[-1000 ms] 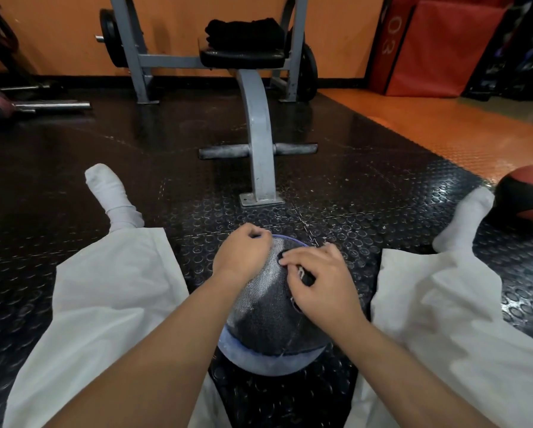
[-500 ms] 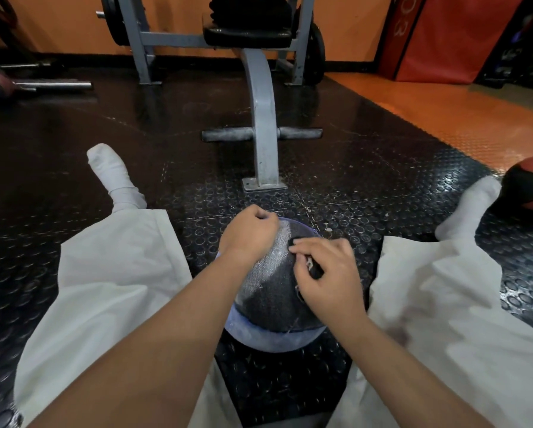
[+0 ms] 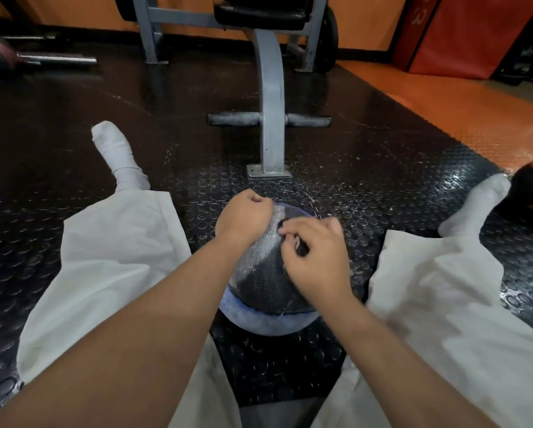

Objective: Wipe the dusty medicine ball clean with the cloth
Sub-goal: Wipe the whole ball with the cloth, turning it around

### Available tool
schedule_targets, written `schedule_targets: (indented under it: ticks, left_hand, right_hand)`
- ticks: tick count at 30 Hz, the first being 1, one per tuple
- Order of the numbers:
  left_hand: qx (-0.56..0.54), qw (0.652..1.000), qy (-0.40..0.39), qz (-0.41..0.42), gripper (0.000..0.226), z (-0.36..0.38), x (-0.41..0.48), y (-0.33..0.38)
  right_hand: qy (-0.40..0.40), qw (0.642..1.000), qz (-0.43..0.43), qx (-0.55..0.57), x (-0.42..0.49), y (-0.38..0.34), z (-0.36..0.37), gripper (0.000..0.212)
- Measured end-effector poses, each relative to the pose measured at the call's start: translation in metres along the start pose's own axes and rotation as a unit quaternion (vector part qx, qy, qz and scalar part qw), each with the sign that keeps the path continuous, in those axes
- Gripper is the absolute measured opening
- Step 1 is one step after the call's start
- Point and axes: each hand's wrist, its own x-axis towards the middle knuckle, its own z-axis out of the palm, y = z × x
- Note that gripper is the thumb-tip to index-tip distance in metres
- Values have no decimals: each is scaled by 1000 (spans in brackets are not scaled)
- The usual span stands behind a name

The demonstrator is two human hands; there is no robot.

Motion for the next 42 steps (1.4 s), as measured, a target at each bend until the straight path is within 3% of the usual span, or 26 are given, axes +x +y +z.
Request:
schedule_targets:
  ticks: [2,4,7,10,12,20,26,29,32,36,39,42]
  left_hand:
    - [-16,1000,-9,5,19,-4,0,-5]
    - [-37,999,-22,14,23,-5,-2,-10]
    - [-53,998,-14,27,22,-6,-9,-15]
    - [-56,998,13,11,21,-6,-12,-16]
    - [-52,998,28,-7,21,-8,-11,-16]
    - [-64,998,18,-9,21,-13,-8,-22]
    - [-43,999,-9,5,14,-8,-16,-20]
    - [-51,998,25,-14,15,-3,-18,-19]
    - [-45,997,55,-36,18,-3,-15,-17]
    - [-42,999,22,-24,21,-5,-9,-16]
    - [-44,999,-12,12,23,-7,-10,-18]
    - [-19,999,-26,27,20,-5,-12,-18]
  right_hand:
    - [9,996,-86,13,-17,-3,-1,20]
    - [-1,994,-109,14,-11,-2,-4,19]
    - [-60,998,10,-17,24,-2,1,19]
    - [-149,978,143,-34,69,1,13,19]
    - [-172,972,157,-38,79,-1,19,19]
    - [-57,998,-29,-10,9,-19,0,17]
    - [-132,984,109,-48,60,-8,14,22]
    - [-169,972,152,-57,79,-5,19,22]
    - [-114,986,95,-79,62,-8,21,24]
    - [21,999,24,-14,3,-12,10,23]
    - [26,999,-44,-5,-14,-8,0,24]
    - [-20,999,24,-18,14,-4,0,19]
